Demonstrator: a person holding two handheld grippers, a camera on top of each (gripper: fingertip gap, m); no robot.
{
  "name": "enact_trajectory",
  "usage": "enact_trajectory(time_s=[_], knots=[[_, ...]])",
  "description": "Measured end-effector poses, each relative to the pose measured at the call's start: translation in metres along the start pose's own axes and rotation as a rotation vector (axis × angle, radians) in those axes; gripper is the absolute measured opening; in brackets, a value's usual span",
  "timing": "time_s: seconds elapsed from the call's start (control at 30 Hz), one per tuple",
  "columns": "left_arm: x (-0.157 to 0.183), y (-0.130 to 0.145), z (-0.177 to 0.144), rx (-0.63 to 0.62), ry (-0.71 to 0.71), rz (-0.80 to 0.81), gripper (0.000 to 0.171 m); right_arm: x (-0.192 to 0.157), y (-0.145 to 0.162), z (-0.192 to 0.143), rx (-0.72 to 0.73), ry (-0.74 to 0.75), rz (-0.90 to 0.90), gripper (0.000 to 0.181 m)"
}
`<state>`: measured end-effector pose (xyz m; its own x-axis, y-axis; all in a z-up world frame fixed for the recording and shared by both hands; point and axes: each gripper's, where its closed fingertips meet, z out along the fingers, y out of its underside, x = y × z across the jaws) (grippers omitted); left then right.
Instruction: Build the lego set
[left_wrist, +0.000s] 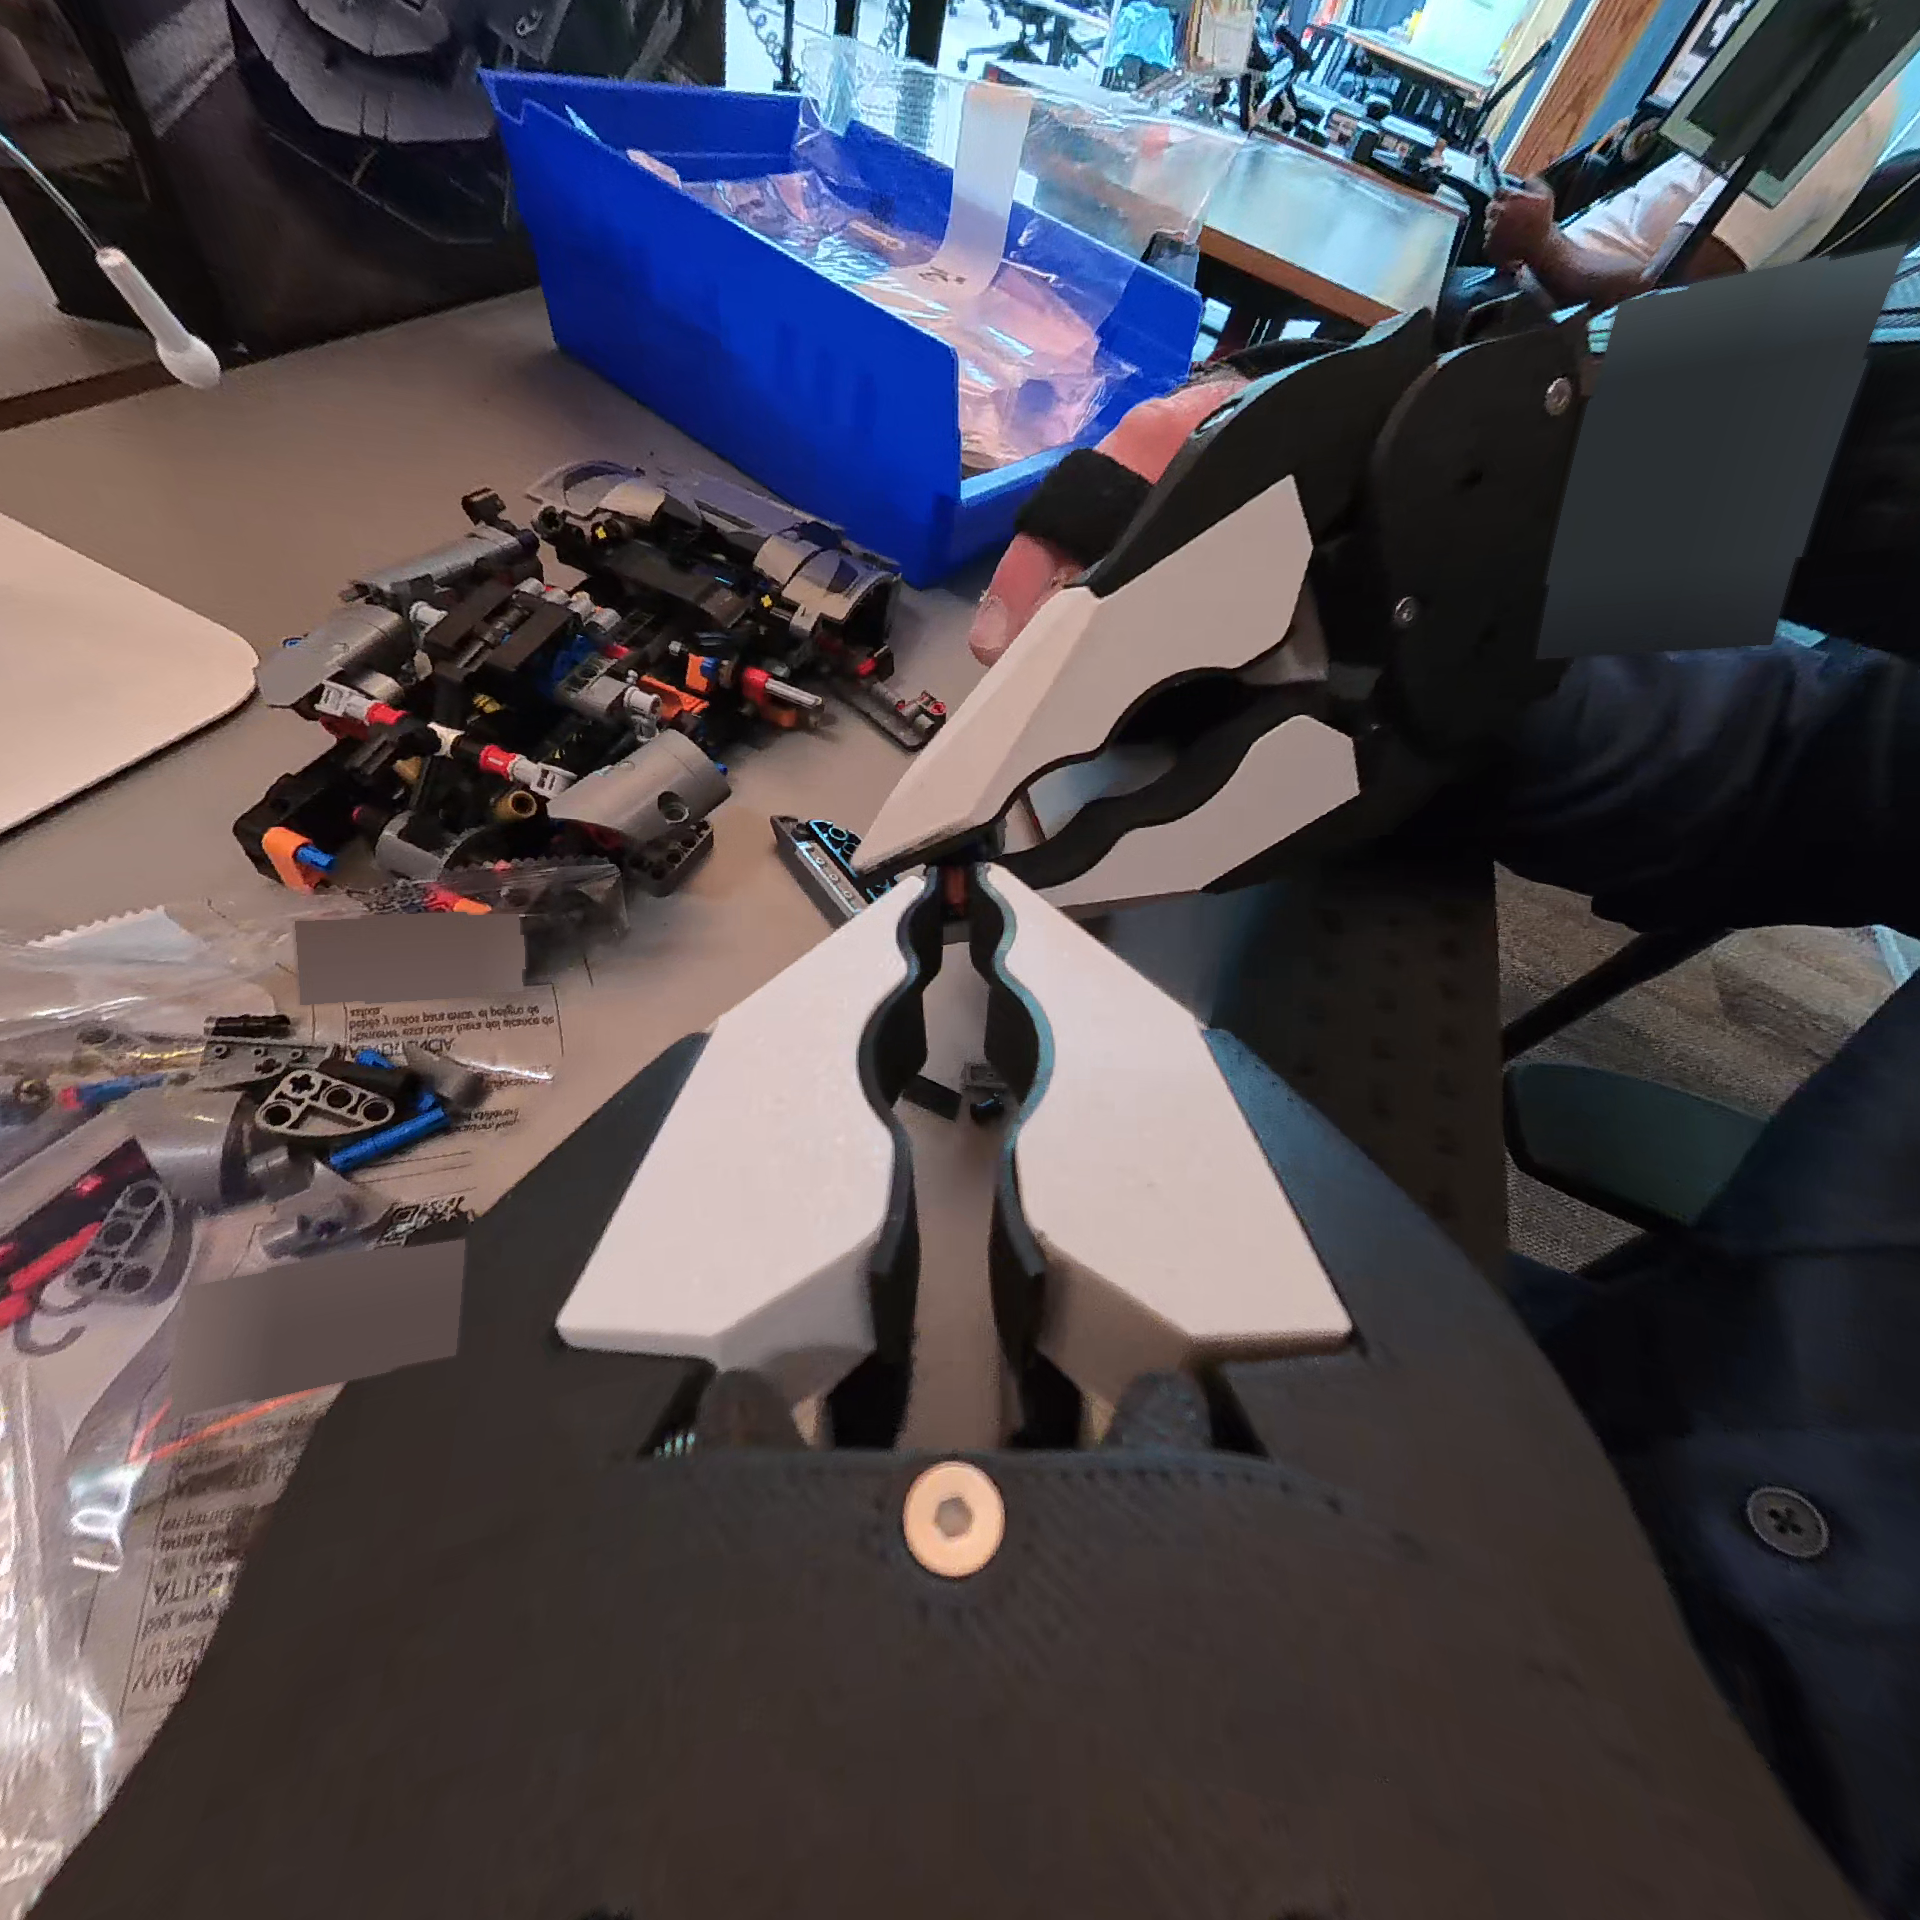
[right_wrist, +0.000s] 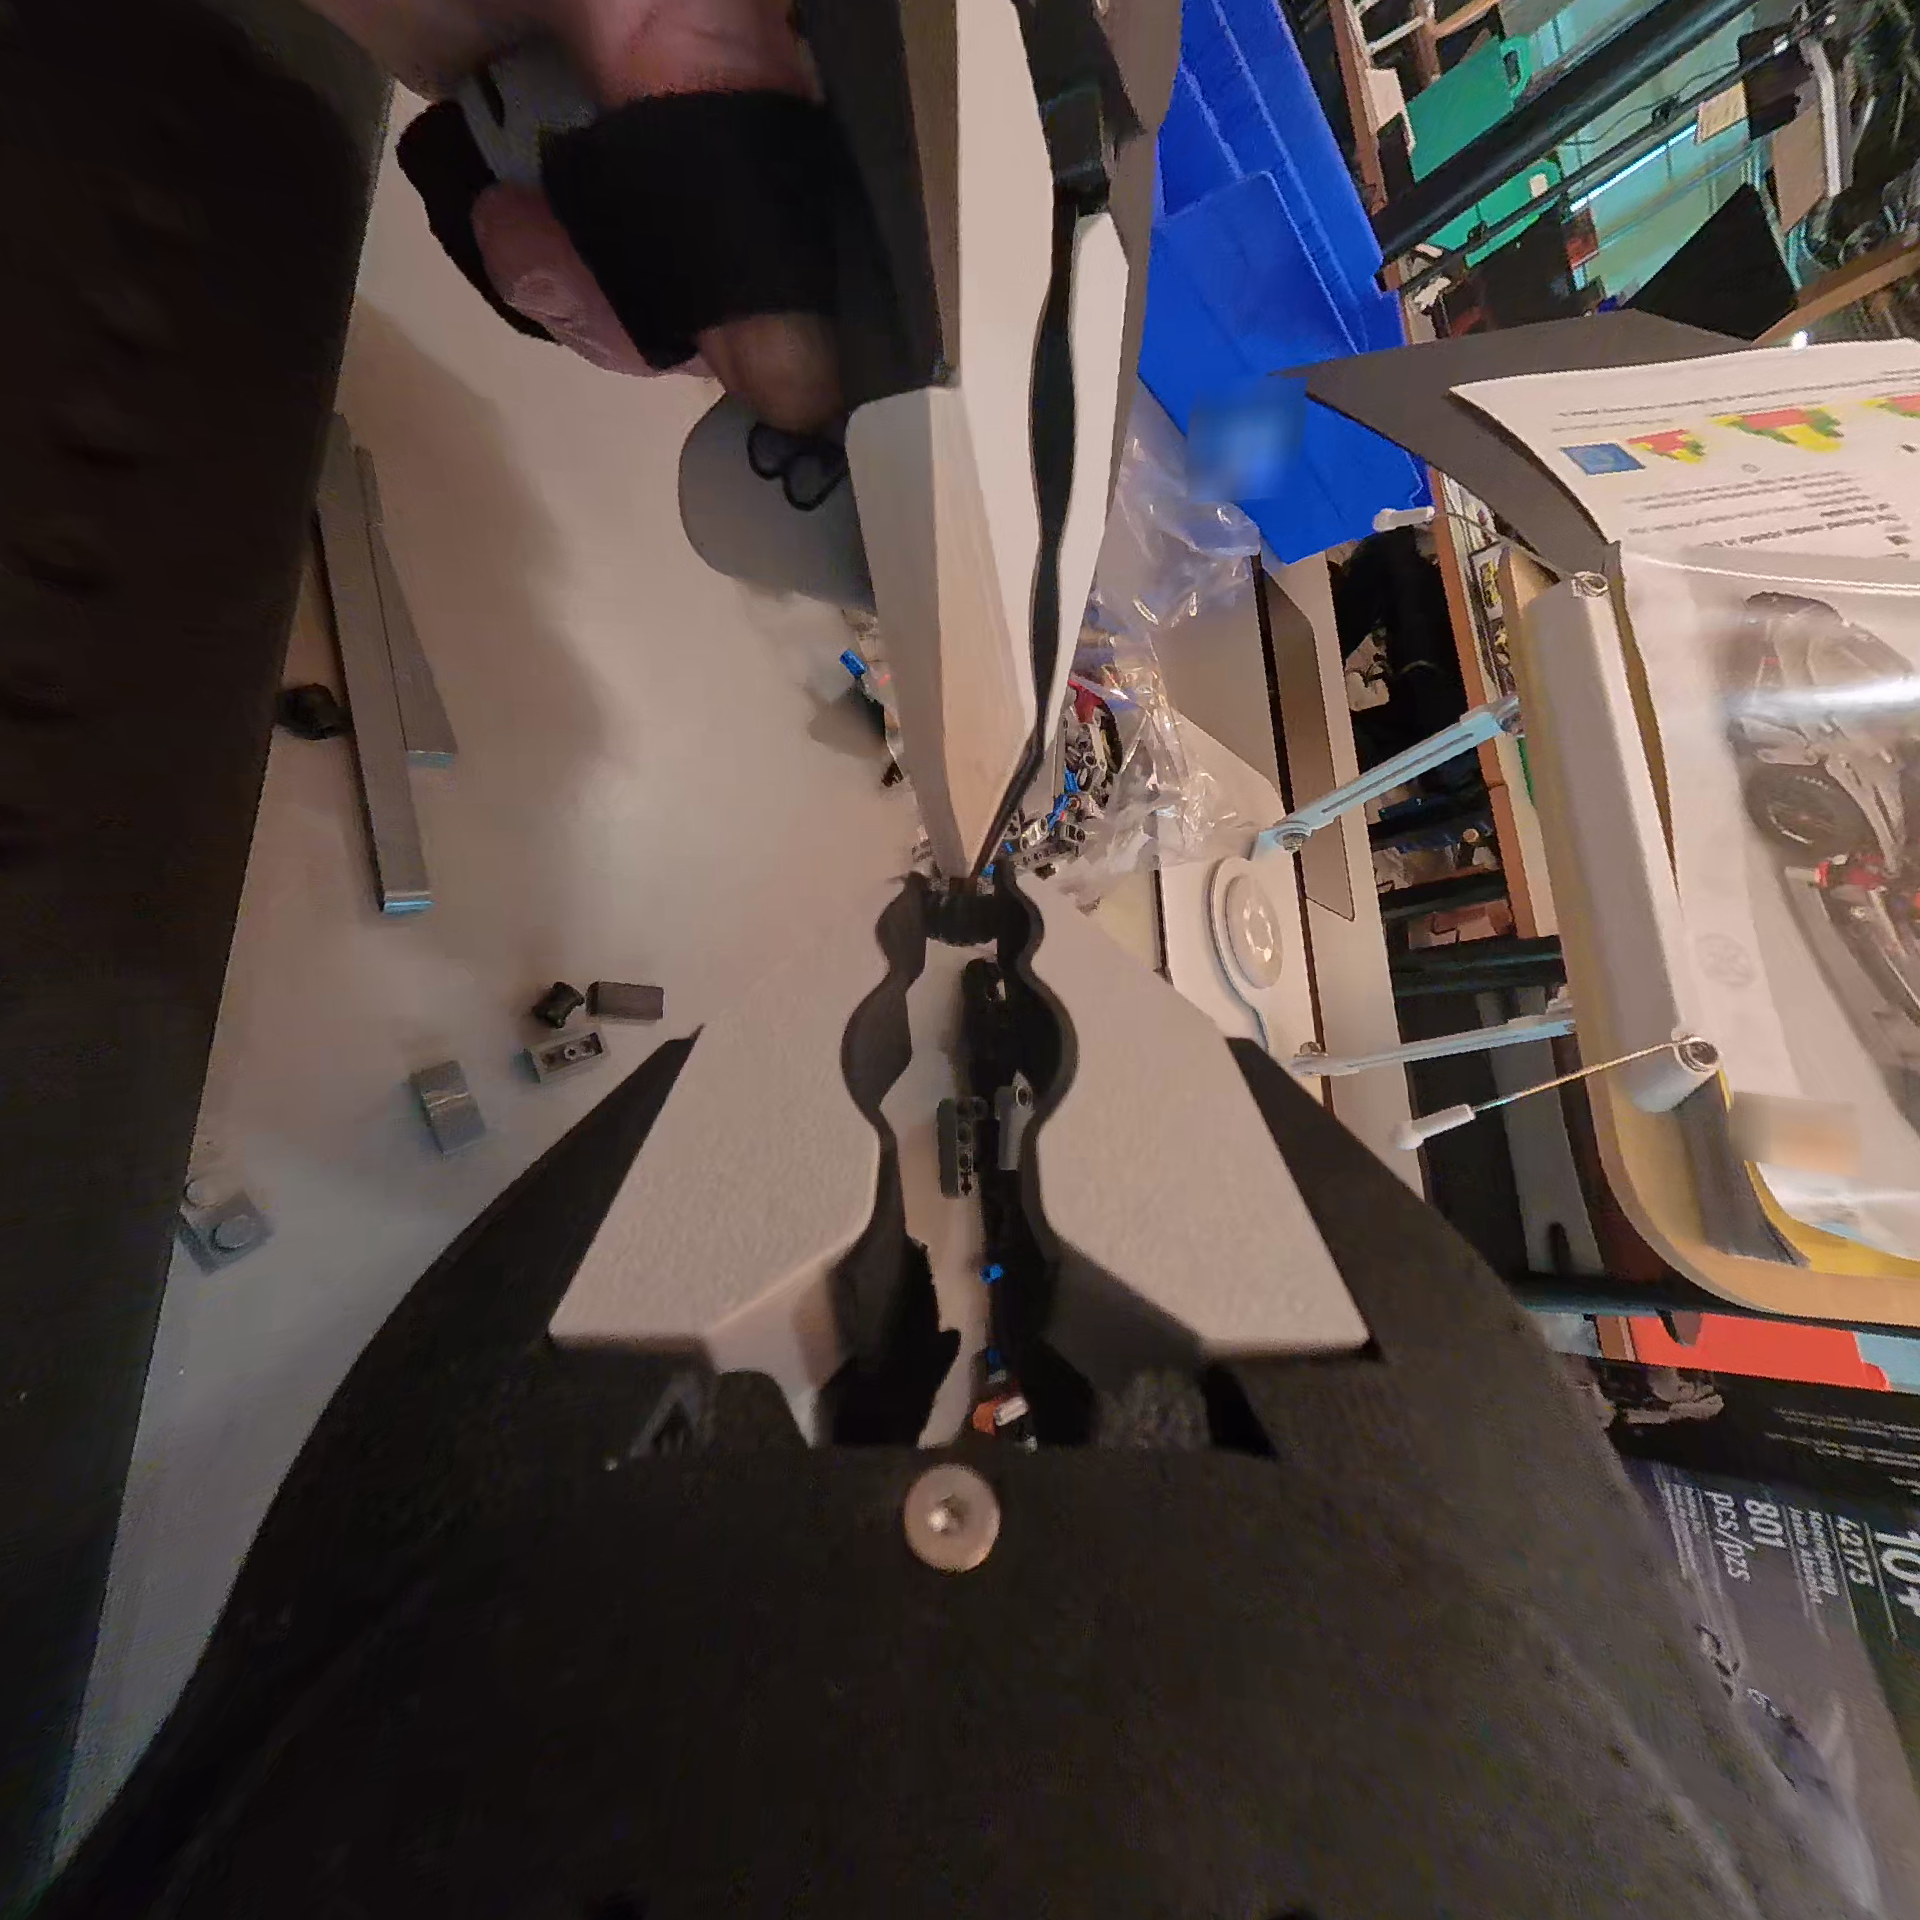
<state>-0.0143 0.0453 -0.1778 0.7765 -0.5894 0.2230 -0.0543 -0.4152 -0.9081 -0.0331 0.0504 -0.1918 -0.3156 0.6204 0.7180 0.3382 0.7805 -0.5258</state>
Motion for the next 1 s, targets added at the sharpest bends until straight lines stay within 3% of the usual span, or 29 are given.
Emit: enact_trajectory(time_s=[0.17,0.23,0.33,0.6,1.0], knots=[[0.004,-0.007,-0.003,0.036,0.045,-0.025,0.002,0.005,-0.005,-0.006,0.051,-0.015,0.058,0.013],[0.006,-0.012,-0.006,0.073,0.065,-0.024,0.001,0.000,-0.003,-0.005,0.044,-0.043,0.065,0.026],[0.007,-0.008,-0.002,0.045,0.072,-0.015,0.001,0.003,-0.002,-0.005,0.023,-0.019,0.055,0.011],[0.004,-0.004,-0.001,0.030,-0.057,0.092,0.001,0.001,0.005,-0.001,-0.052,-0.005,0.044,0.009],[0.011,-0.003,-0.004,0.098,0.039,-0.014,0.000,-0.004,0.001,-0.008,-0.009,-0.024,0.027,0.009]])
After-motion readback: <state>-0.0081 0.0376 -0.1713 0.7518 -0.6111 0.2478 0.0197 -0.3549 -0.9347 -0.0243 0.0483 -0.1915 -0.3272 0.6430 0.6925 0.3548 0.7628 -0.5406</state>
